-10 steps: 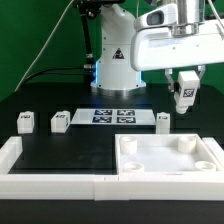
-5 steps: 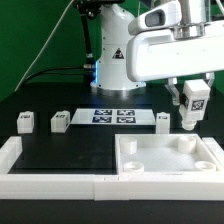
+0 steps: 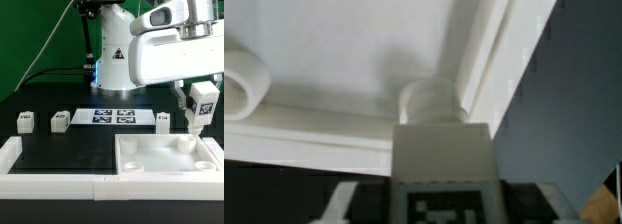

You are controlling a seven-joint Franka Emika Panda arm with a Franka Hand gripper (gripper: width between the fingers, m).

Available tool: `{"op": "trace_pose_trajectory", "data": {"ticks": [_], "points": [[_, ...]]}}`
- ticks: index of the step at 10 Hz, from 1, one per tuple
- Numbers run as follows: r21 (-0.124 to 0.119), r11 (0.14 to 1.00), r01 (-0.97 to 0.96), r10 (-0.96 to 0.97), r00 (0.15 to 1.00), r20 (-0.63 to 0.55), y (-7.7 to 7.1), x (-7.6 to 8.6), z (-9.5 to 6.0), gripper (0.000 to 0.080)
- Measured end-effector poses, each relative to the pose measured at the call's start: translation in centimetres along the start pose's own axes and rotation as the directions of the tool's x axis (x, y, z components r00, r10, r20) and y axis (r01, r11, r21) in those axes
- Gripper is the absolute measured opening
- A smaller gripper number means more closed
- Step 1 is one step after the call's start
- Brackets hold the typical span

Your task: Assemble one leg

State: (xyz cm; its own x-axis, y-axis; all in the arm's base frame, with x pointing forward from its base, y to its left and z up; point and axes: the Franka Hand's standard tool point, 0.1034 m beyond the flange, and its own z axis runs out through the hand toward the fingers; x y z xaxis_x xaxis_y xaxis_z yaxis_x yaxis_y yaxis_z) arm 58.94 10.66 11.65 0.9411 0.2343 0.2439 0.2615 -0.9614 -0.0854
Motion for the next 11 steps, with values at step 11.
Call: {"op": "trace_pose_trajectory", "data": {"ticks": [11], "points": [[-0.039,0.998,-0.039,0.029,0.969,-0.247,-0.6,1.6,2.1,0.0290]]}}
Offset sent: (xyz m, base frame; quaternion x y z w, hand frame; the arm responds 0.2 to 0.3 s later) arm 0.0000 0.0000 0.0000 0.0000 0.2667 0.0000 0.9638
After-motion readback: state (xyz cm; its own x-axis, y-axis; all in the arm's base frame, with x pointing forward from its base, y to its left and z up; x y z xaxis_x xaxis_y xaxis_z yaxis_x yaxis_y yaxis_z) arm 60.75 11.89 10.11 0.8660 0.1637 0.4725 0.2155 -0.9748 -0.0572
